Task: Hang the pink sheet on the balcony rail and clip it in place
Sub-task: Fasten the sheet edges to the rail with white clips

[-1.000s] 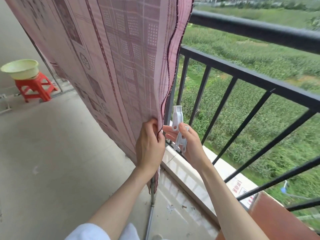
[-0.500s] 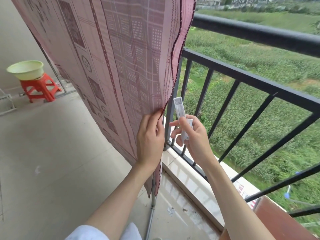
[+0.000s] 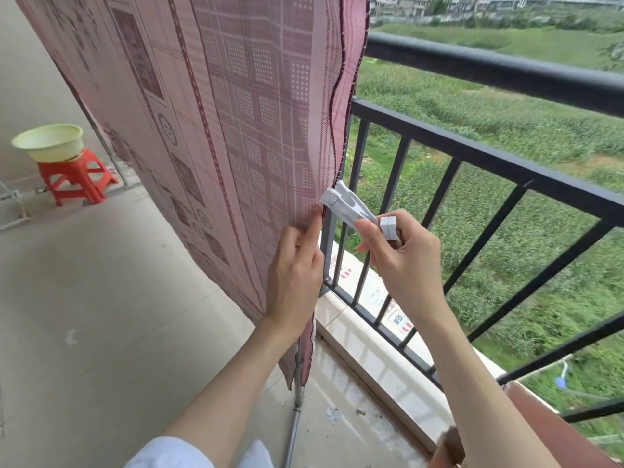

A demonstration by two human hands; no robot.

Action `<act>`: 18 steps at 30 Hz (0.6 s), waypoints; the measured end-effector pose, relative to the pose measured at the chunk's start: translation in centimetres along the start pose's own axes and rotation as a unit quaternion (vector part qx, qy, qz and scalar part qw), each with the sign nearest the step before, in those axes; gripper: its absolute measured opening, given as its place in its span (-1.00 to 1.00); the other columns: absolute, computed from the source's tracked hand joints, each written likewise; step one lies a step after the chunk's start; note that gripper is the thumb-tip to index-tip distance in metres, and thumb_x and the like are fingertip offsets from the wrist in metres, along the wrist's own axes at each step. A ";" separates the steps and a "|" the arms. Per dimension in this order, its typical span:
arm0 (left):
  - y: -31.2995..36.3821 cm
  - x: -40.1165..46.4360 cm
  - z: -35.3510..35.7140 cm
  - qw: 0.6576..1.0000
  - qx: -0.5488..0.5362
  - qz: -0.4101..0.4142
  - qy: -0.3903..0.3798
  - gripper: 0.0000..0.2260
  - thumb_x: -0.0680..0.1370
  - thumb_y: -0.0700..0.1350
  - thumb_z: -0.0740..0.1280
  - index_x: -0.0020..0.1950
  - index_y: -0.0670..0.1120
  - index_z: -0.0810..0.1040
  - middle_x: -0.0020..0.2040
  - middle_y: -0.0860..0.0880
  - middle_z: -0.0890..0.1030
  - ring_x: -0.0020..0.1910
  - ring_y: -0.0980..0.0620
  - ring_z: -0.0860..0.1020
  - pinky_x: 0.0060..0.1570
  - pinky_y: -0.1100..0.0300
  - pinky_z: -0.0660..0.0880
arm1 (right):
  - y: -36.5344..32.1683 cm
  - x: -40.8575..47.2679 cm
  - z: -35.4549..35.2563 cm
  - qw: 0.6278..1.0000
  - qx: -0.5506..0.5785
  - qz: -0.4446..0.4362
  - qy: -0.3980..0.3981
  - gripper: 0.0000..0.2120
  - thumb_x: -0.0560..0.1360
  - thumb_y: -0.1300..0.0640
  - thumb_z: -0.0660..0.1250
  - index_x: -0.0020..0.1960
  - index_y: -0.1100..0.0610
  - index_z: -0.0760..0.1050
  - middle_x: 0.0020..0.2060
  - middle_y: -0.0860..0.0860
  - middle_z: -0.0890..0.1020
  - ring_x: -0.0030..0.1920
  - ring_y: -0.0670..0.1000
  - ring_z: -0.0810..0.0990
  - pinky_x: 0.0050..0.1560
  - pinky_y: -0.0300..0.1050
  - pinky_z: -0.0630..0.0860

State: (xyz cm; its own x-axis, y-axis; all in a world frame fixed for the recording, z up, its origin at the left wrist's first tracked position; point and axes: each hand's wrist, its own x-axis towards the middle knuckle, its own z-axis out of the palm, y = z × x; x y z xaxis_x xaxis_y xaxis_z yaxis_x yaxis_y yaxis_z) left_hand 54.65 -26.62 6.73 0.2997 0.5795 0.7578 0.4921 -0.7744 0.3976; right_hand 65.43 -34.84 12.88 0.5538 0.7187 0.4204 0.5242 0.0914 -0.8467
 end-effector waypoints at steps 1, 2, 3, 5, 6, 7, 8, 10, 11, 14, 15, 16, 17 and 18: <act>-0.1 -0.1 0.0 1.000 0.003 0.006 -0.001 -0.61 0.49 -0.30 0.28 0.32 -0.21 0.44 -0.16 -0.13 0.50 -0.29 0.05 0.47 -0.27 0.35 0.39 | -0.2 0.2 0.1 1.000 -0.022 -0.012 0.003 -0.69 0.47 0.02 0.36 -0.20 0.29 0.47 -0.40 0.17 0.62 -0.47 0.10 0.52 -0.46 0.04 0.41; -0.2 -0.1 0.0 1.000 0.006 0.011 0.001 -0.62 0.49 -0.31 0.27 0.31 -0.21 0.44 -0.17 -0.12 0.49 -0.30 0.05 0.46 -0.29 0.32 0.40 | -0.4 0.4 0.2 0.999 -0.038 -0.025 0.005 -0.67 0.48 0.02 0.36 -0.21 0.31 0.45 -0.40 0.21 0.61 -0.45 0.20 0.51 -0.45 0.06 0.41; -0.2 -0.2 -0.1 1.000 0.009 0.015 0.005 -0.63 0.50 -0.30 0.25 0.31 -0.21 0.44 -0.19 -0.12 0.47 -0.31 0.07 0.42 -0.28 0.29 0.39 | -0.6 0.5 0.3 0.998 -0.049 -0.037 0.008 -0.66 0.48 0.02 0.36 -0.23 0.31 0.43 -0.41 0.24 0.60 -0.45 0.23 0.49 -0.45 0.04 0.39; -0.3 -0.2 -0.1 1.000 0.019 0.020 0.013 -0.64 0.52 -0.25 0.17 0.31 -0.21 0.45 -0.22 -0.11 0.44 -0.32 0.11 0.34 -0.20 0.24 0.35 | -1.0 0.9 0.7 0.996 -0.066 -0.065 0.014 -0.66 0.48 0.05 0.37 -0.29 0.27 0.38 -0.45 0.23 0.57 -0.49 0.18 0.45 -0.51 -0.17 0.28; -0.2 -0.2 -0.1 0.999 0.023 0.023 0.018 -0.64 0.52 -0.24 0.14 0.30 -0.21 0.46 -0.23 -0.11 0.43 -0.32 0.11 0.31 -0.18 0.22 0.33 | -1.3 1.1 0.9 0.994 -0.073 -0.082 0.017 -0.67 0.47 0.06 0.38 -0.31 0.24 0.36 -0.48 0.21 0.54 -0.53 0.09 0.39 -0.51 -0.25 0.24; -0.2 -0.3 -0.1 0.999 0.027 0.025 0.022 -0.64 0.52 -0.24 0.13 0.29 -0.22 0.48 -0.24 -0.11 0.42 -0.33 0.10 0.31 -0.17 0.20 0.33 | -1.5 1.2 1.1 0.992 -0.077 -0.095 0.018 -0.67 0.47 0.07 0.39 -0.31 0.23 0.35 -0.51 0.17 0.50 -0.55 -0.02 0.31 -0.52 -0.30 0.22; -0.2 -0.3 -0.1 0.999 0.029 0.026 0.025 -0.64 0.51 -0.25 0.13 0.28 -0.22 0.48 -0.25 -0.11 0.41 -0.33 0.09 0.31 -0.17 0.18 0.33 | -1.7 1.4 1.3 0.992 -0.078 -0.103 0.015 -0.68 0.46 0.07 0.39 -0.29 0.26 0.37 -0.53 0.11 0.46 -0.54 -0.11 0.25 -0.51 -0.34 0.21; -0.2 -0.4 -0.2 0.999 0.019 0.021 0.028 -0.64 0.51 -0.26 0.13 0.28 -0.22 0.48 -0.25 -0.11 0.39 -0.31 0.11 0.27 -0.16 0.17 0.32 | -1.8 1.5 1.6 0.992 -0.073 -0.099 0.008 -0.69 0.44 0.02 0.39 -0.16 0.29 0.48 -0.54 -0.07 0.36 -0.55 -0.15 0.27 -0.48 -0.40 0.22; -0.2 -0.5 -0.2 0.999 0.011 0.018 0.030 -0.64 0.51 -0.26 0.13 0.29 -0.22 0.48 -0.25 -0.10 0.38 -0.31 0.12 0.25 -0.16 0.18 0.32 | -1.7 1.5 1.6 0.993 -0.069 -0.095 0.007 -0.66 0.43 -0.02 0.39 -0.08 0.28 0.52 -0.54 -0.12 0.33 -0.53 -0.16 0.30 -0.47 -0.41 0.22; -0.3 -0.7 -0.3 0.999 -0.032 -0.013 0.015 -0.65 0.52 -0.25 0.17 0.30 -0.16 0.45 -0.19 -0.03 0.34 -0.32 0.11 0.34 -0.19 0.22 0.34 | -1.1 1.1 1.8 0.997 -0.029 -0.069 -0.004 -0.43 0.34 -0.17 0.36 0.20 0.19 0.49 -0.48 -0.10 0.37 -0.48 -0.17 0.32 -0.41 -0.38 0.25; -0.3 -0.9 -0.2 0.997 -0.058 -0.041 -0.001 -0.66 0.52 -0.25 0.19 0.30 -0.12 0.43 -0.15 -0.02 0.37 -0.29 0.07 0.42 -0.17 0.24 0.37 | -0.7 0.9 1.9 0.999 -0.001 -0.049 -0.019 -0.33 0.33 -0.22 0.37 0.31 0.12 0.42 -0.44 0.00 0.43 -0.45 -0.16 0.30 -0.40 -0.30 0.28; -0.3 -1.2 -0.1 0.994 -0.086 -0.071 -0.018 -0.67 0.52 -0.24 0.21 0.29 -0.10 0.41 -0.11 -0.03 0.42 -0.22 0.03 0.49 -0.14 0.23 0.40 | 0.0 0.7 2.1 0.999 0.035 -0.025 -0.032 -0.28 0.32 -0.24 0.40 0.38 0.04 0.35 -0.36 0.10 0.50 -0.42 -0.14 0.31 -0.37 -0.15 0.35; -0.3 -1.8 0.0 0.989 -0.110 -0.098 -0.032 -0.69 0.52 -0.24 0.24 0.26 -0.09 0.40 -0.06 -0.05 0.45 -0.14 0.00 0.52 -0.11 0.22 0.42 | 1.0 0.3 2.2 0.997 0.074 -0.002 -0.038 -0.28 0.31 -0.23 0.43 0.39 -0.04 0.31 -0.30 0.10 0.55 -0.41 -0.06 0.34 -0.37 -0.10 0.38; -0.5 -2.5 0.1 0.984 -0.125 -0.121 -0.047 -0.70 0.51 -0.24 0.26 0.23 -0.10 0.39 -0.03 -0.05 0.45 -0.08 0.01 0.50 -0.09 0.22 0.42 | 2.2 -0.4 2.5 0.994 0.102 0.018 -0.039 -0.33 0.32 -0.19 0.43 0.37 -0.11 0.31 -0.29 0.03 0.57 -0.43 -0.05 0.36 -0.39 -0.09 0.39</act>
State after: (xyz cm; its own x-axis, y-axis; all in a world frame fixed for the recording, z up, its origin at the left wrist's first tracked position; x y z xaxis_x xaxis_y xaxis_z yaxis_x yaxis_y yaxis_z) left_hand 53.75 -27.64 4.55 0.2788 0.7660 0.5793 0.3448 -0.6428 0.6841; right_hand 64.79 -33.16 10.01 0.5128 0.7750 0.3692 0.3584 0.1976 -0.9124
